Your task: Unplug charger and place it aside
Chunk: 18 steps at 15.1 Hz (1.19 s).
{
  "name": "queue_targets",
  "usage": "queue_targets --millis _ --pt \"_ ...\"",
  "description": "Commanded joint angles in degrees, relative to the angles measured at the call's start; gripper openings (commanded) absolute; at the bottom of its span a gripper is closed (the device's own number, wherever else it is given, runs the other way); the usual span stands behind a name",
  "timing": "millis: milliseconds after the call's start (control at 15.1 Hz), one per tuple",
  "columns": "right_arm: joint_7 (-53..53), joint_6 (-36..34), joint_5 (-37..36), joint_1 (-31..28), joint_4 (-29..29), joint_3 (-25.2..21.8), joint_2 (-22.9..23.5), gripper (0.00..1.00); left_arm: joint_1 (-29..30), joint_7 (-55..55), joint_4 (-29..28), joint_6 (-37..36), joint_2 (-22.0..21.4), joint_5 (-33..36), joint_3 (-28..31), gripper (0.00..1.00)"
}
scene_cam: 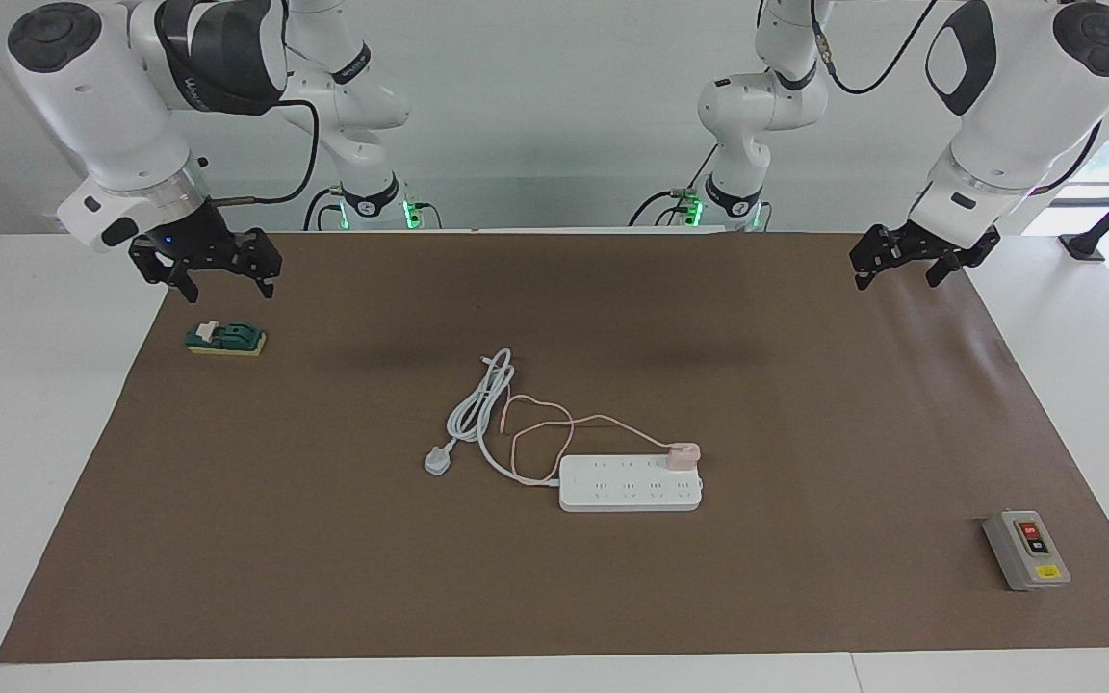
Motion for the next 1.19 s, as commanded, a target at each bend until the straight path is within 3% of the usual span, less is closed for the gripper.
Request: queue_targets --millis 0,796,1128 --pt "-0.1 -0.6 -0.7 -0.7 -0.4 0.7 -0.8 1.0 -0.8 0.7 -1.1 1.0 -0.5 -0.5 0.8 1.0" --pt "-0.1 -0.6 -0.8 -0.7 -0.4 0.7 -0.8 1.0 -0.5 -0.3 -0.8 0.2 -0.6 -0.5 -0.2 1.0" --pt "-0.1 -0.6 -0.8 -0.7 -0.4 0.7 -0.8 1.0 -1.3 -12.2 -1.1 -0.3 0.5 -1.2 -1.6 1.0"
